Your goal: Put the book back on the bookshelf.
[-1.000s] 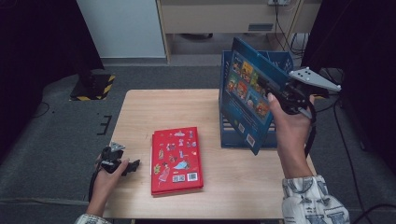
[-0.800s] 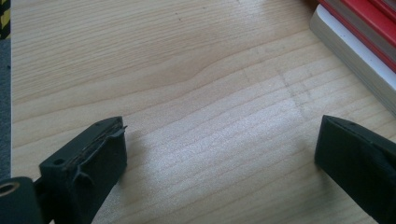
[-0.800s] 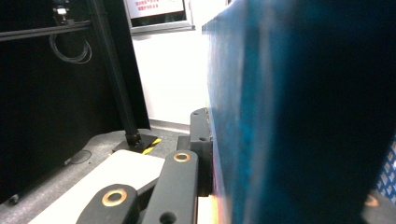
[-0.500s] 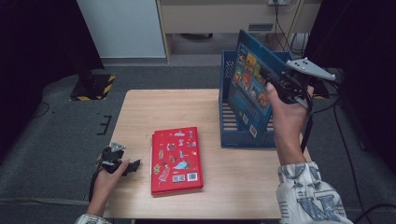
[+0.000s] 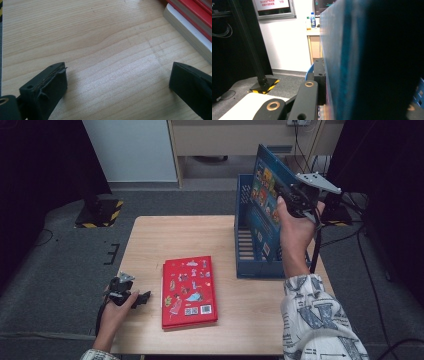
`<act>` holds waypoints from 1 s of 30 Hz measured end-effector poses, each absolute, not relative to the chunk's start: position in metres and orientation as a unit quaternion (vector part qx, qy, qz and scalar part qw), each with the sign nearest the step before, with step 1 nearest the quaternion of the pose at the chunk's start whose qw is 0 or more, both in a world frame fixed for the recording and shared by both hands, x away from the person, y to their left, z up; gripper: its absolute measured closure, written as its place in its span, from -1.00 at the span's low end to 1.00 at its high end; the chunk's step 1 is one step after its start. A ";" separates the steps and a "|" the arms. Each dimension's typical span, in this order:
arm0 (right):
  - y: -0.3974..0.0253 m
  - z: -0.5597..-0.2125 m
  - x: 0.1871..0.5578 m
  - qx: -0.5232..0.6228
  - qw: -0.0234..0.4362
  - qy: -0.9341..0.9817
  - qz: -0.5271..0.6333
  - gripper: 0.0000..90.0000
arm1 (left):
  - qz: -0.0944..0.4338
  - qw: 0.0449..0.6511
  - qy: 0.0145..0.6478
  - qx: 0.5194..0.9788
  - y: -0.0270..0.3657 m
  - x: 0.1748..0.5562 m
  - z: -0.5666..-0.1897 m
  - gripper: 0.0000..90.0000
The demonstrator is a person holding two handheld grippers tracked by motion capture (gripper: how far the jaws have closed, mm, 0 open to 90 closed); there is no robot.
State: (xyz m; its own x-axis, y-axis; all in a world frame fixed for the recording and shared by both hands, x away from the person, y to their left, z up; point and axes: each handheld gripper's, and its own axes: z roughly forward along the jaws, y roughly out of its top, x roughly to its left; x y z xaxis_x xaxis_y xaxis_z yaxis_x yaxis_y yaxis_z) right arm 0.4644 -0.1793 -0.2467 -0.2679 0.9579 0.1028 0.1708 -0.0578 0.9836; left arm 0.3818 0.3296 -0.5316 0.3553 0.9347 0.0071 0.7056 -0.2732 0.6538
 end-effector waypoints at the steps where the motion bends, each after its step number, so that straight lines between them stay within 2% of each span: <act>1: -0.179 -0.248 0.467 0.486 0.362 0.583 0.542 0.84 | 0.201 0.286 0.531 0.772 0.330 0.382 -0.532 -0.99; 15: -0.164 -0.265 0.496 0.500 0.362 0.578 0.533 0.84 | 0.202 0.288 0.530 0.771 0.329 0.382 -0.532 -1.00; 30: -0.153 -0.283 0.504 0.504 0.366 0.578 0.528 0.84 | 0.203 0.289 0.530 0.771 0.329 0.382 -0.533 -1.00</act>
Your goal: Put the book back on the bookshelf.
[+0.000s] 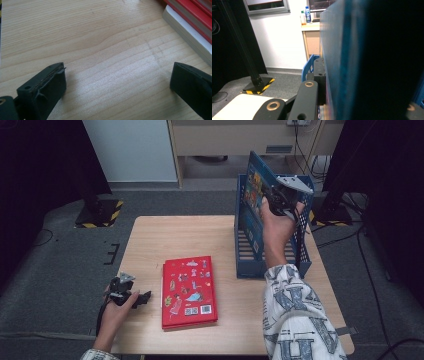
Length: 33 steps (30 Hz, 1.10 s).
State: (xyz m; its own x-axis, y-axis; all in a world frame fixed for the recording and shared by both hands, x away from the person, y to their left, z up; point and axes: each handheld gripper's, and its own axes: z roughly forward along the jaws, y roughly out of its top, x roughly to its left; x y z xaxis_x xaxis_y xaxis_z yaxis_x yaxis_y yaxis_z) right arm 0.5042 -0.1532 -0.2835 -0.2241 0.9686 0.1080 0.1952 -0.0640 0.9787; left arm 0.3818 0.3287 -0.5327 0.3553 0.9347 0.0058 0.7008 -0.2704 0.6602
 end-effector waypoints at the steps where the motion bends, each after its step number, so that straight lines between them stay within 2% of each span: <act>1: -0.153 -0.285 0.505 0.504 0.366 0.578 0.527 0.84 | 0.202 0.290 0.532 0.770 0.329 0.382 -0.533 -1.00; 15: -0.150 -0.283 0.507 0.501 0.370 0.578 0.527 0.84 | 0.202 0.289 0.530 0.771 0.329 0.382 -0.533 -1.00; 33: -0.145 -0.299 0.514 0.494 0.373 0.584 0.525 0.84 | 0.202 0.289 0.530 0.771 0.329 0.382 -0.533 -1.00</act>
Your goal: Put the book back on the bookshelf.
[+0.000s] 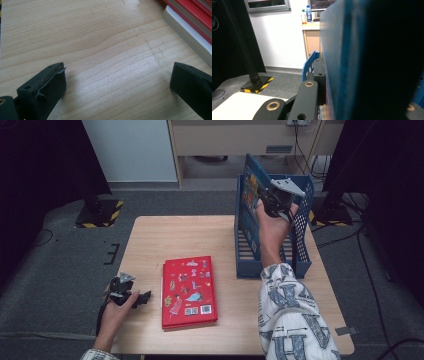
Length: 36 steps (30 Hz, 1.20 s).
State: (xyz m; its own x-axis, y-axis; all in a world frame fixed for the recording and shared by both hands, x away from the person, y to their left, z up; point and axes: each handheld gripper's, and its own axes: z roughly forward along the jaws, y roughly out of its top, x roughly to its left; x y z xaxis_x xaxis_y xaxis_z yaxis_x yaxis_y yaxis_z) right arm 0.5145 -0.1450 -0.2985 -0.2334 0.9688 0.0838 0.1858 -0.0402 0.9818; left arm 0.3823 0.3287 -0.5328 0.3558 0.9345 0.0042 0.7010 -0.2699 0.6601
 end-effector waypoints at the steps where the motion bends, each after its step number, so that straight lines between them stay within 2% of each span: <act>1: -0.145 -0.300 0.515 0.495 0.371 0.585 0.525 0.84 | 0.202 0.290 0.531 0.770 0.328 0.382 -0.533 -1.00; 26: -0.141 -0.342 0.517 0.498 0.367 0.602 0.505 0.84 | 0.202 0.287 0.529 0.772 0.329 0.383 -0.533 -1.00; 36: -0.140 -0.349 0.510 0.491 0.363 0.605 0.512 0.83 | 0.202 0.287 0.530 0.772 0.328 0.383 -0.533 -1.00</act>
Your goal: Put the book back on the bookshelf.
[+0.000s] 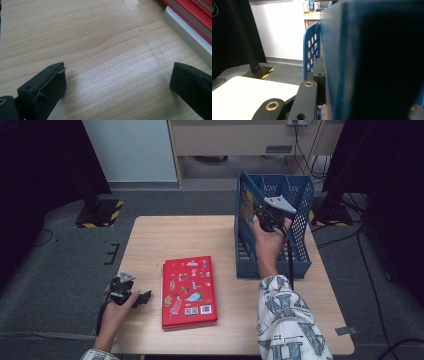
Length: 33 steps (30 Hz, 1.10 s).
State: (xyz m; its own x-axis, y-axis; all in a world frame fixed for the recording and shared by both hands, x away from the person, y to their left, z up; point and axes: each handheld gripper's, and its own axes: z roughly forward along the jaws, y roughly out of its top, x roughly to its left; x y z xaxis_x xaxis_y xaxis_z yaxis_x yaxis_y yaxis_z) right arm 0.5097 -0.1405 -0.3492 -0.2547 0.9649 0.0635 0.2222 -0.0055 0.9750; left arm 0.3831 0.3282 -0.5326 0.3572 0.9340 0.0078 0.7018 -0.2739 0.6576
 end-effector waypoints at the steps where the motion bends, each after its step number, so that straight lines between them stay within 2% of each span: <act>1: -0.140 -0.350 0.508 0.491 0.363 0.605 0.511 0.83 | 0.202 0.287 0.530 0.772 0.328 0.383 -0.533 -1.00; 25: -0.139 -0.355 0.492 0.487 0.353 0.618 0.506 0.75 | 0.202 0.288 0.528 0.773 0.327 0.382 -0.533 -1.00; 33: -0.141 -0.348 0.487 0.481 0.358 0.618 0.509 0.56 | 0.202 0.287 0.528 0.773 0.327 0.382 -0.533 -1.00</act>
State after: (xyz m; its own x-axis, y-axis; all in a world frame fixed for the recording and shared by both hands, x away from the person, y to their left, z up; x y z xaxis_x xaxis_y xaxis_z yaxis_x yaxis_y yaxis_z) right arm 0.4874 -0.1405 -0.3484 -0.2820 0.9583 0.0467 0.2306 0.0205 0.9728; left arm 0.3822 0.3272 -0.5325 0.3602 0.9328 0.0088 0.7004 -0.2767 0.6580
